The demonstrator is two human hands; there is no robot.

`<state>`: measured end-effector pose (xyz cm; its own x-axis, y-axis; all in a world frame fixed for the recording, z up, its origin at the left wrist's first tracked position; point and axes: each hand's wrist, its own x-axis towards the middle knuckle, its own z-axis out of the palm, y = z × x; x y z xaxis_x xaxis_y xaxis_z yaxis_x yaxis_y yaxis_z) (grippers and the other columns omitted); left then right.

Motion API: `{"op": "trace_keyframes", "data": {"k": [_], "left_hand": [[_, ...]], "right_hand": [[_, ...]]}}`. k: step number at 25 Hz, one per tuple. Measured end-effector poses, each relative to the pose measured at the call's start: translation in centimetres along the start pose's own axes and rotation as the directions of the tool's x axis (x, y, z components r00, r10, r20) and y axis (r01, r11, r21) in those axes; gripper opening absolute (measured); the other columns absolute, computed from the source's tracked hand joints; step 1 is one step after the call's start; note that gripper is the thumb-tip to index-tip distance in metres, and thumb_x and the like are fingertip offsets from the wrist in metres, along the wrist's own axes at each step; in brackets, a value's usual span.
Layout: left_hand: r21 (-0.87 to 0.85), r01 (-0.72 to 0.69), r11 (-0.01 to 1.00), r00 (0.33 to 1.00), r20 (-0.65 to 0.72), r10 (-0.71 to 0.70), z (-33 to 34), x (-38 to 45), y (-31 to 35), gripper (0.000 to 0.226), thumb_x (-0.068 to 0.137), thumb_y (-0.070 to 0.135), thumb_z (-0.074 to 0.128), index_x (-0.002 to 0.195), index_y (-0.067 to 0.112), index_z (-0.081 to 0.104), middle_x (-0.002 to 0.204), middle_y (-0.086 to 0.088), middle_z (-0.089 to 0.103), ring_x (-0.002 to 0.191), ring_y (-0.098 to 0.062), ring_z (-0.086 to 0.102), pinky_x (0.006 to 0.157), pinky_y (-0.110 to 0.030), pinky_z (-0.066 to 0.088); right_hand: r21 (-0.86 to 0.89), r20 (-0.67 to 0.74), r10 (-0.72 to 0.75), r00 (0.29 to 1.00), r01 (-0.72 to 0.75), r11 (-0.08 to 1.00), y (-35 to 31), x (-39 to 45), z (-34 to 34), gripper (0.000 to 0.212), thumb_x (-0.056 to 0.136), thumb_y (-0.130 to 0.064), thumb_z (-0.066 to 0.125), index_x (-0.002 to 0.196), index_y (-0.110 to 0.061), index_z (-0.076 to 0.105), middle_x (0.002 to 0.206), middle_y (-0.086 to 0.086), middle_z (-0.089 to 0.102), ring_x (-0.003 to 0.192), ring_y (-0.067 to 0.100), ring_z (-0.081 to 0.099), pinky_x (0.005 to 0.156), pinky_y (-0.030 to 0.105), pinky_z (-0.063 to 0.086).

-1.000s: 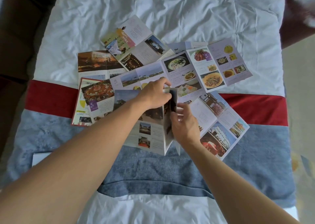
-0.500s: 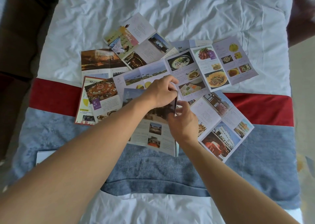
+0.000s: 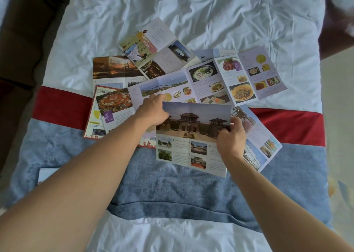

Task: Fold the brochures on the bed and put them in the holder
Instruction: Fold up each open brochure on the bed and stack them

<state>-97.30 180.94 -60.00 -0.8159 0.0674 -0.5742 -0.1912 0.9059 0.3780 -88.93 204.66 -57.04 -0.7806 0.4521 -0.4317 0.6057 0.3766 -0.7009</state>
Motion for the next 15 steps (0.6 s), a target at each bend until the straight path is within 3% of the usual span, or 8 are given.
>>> {"op": "trace_keyframes", "data": {"k": [3,6,8,11,12,14,15], "left_hand": [[-0.019,0.035,0.999,0.999,-0.004,-0.035,0.7,-0.2,-0.6,0.037,0.087,0.024,0.063,0.122,0.02,0.054,0.123,-0.01,0.054,0.107,-0.028,0.054,0.081,-0.038,0.045],[-0.075,0.056,0.996,0.998,0.01,-0.055,0.6,-0.6,-0.4,0.011,0.084,0.024,0.065,0.092,0.025,0.058,0.106,-0.003,0.061,0.085,-0.018,0.055,0.065,-0.03,0.038],[-0.209,0.038,0.977,0.998,0.052,-0.027,0.2,-0.7,0.3,0.012,0.082,0.033,0.068,0.082,0.022,0.063,0.099,-0.001,0.064,0.08,-0.016,0.057,0.062,-0.029,0.039],[-0.593,0.104,0.799,0.974,0.224,0.039,-0.9,-1.5,2.3,0.05,0.085,0.057,0.054,0.097,0.012,0.072,0.084,0.0,0.07,0.075,-0.018,0.063,0.069,-0.032,0.042],[-0.643,0.112,0.757,0.969,0.241,0.061,-0.9,-1.8,3.0,0.049,0.087,0.055,0.05,0.1,0.014,0.074,0.084,0.001,0.074,0.077,-0.018,0.066,0.071,-0.031,0.044],[-0.582,0.014,0.813,0.982,0.162,0.099,-0.2,-1.8,3.8,0.03,0.091,0.037,0.056,0.111,0.021,0.072,0.1,0.003,0.072,0.097,-0.019,0.065,0.074,-0.03,0.044],[-0.494,-0.039,0.868,0.989,0.106,0.105,0.2,-1.7,3.8,0.032,0.089,0.029,0.062,0.12,0.023,0.067,0.11,0.004,0.066,0.108,-0.019,0.06,0.078,-0.03,0.044]], "right_hand": [[-0.005,-0.004,0.025,1.0,-0.025,1.0,0.7,0.2,-0.4,0.042,0.075,0.004,0.042,0.098,-0.029,0.055,0.086,-0.004,0.069,0.074,0.02,0.065,0.059,0.043,0.058],[-0.055,-0.015,0.003,1.0,-0.004,0.998,0.9,0.2,-0.3,0.038,0.078,0.001,0.044,0.099,-0.029,0.055,0.084,-0.009,0.067,0.073,0.017,0.064,0.056,0.036,0.053],[-0.06,0.012,0.006,1.0,-0.005,0.998,0.6,0.0,0.0,0.037,0.082,-0.002,0.045,0.102,-0.031,0.056,0.084,-0.012,0.068,0.074,0.014,0.066,0.055,0.031,0.051],[-0.006,0.104,0.013,0.994,-0.012,1.0,0.0,-0.3,0.6,0.037,0.086,-0.002,0.046,0.106,-0.031,0.059,0.089,-0.009,0.072,0.076,0.016,0.069,0.059,0.032,0.053],[0.021,0.141,0.017,0.99,-0.02,1.0,-0.3,-0.4,0.8,0.037,0.087,-0.001,0.046,0.107,-0.029,0.059,0.09,-0.007,0.073,0.077,0.019,0.071,0.061,0.035,0.056],[0.106,0.19,0.051,0.981,-0.072,0.992,-0.9,-0.6,1.3,0.035,0.089,0.0,0.046,0.106,-0.026,0.061,0.09,-0.002,0.075,0.079,0.022,0.073,0.063,0.042,0.061],[0.16,0.201,0.073,0.977,-0.106,0.981,-1.1,-0.7,1.5,0.034,0.09,0.0,0.046,0.104,-0.026,0.063,0.089,-0.001,0.075,0.078,0.022,0.074,0.061,0.043,0.061]]}}
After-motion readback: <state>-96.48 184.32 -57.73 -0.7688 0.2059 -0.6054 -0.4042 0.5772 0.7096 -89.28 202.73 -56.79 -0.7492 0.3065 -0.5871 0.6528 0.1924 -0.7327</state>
